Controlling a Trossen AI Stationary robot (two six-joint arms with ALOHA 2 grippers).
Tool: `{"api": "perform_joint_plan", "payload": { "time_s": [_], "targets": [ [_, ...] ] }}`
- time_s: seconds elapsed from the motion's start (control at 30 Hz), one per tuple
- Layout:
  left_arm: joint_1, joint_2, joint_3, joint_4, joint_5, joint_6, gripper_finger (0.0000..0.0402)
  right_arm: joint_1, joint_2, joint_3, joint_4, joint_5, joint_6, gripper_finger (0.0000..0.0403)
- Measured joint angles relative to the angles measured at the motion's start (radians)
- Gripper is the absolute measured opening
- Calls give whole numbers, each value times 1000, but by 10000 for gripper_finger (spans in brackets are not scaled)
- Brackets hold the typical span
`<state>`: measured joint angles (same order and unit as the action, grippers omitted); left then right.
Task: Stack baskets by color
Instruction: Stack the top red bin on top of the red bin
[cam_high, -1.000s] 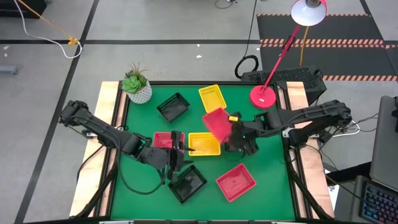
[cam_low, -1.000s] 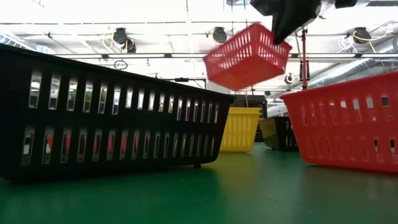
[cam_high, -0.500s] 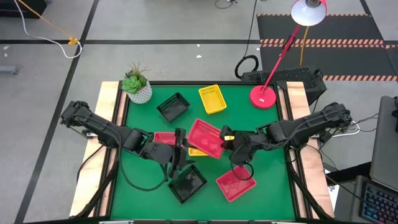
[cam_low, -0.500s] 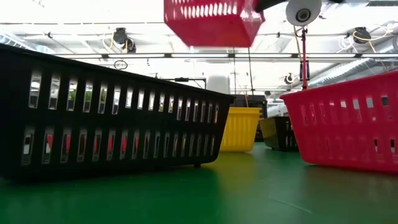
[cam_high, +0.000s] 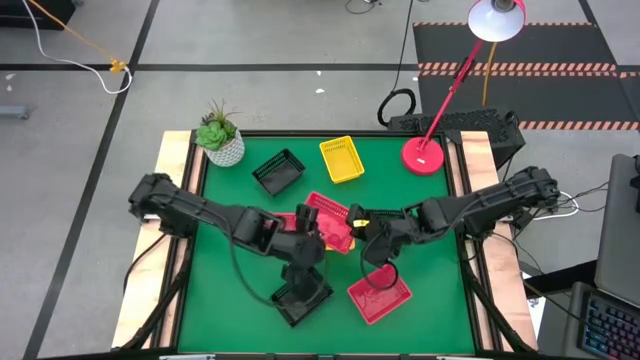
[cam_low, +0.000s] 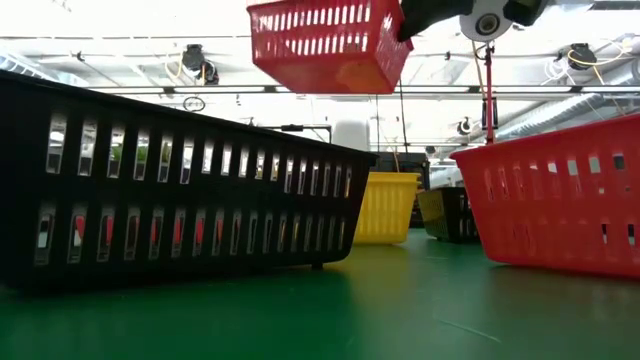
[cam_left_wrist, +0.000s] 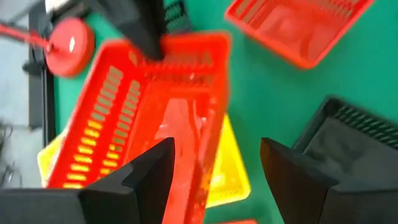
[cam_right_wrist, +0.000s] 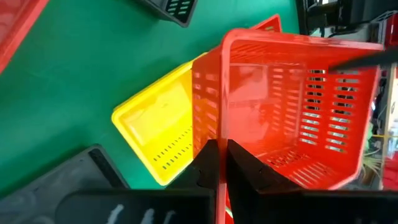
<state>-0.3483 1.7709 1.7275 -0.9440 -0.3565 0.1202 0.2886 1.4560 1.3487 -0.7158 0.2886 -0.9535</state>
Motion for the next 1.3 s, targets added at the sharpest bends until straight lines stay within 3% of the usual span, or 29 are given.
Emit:
{"api": "perform_joint_plan", "payload": {
  "time_s": [0.27, 0.8, 0.93, 1.07, 1.3],
  "targets": [
    [13, 55, 38, -50, 5, 2, 230, 0, 2, 0, -3, -1, 24, 4],
    [24, 54, 38, -44, 5, 46, 23, 1, 2, 0, -9, -2, 28, 12],
    [25, 54, 38, -50, 8, 47, 13, 5, 2, -1, 14, -4, 78, 18],
    [25, 53, 38, -49, 18, 43, 20, 27, 2, -2, 52, -1, 107, 55],
    [25, 53, 38, -51, 42, 28, 15, 65, 2, -2, 142, -3, 205, 156]
  ]
}}
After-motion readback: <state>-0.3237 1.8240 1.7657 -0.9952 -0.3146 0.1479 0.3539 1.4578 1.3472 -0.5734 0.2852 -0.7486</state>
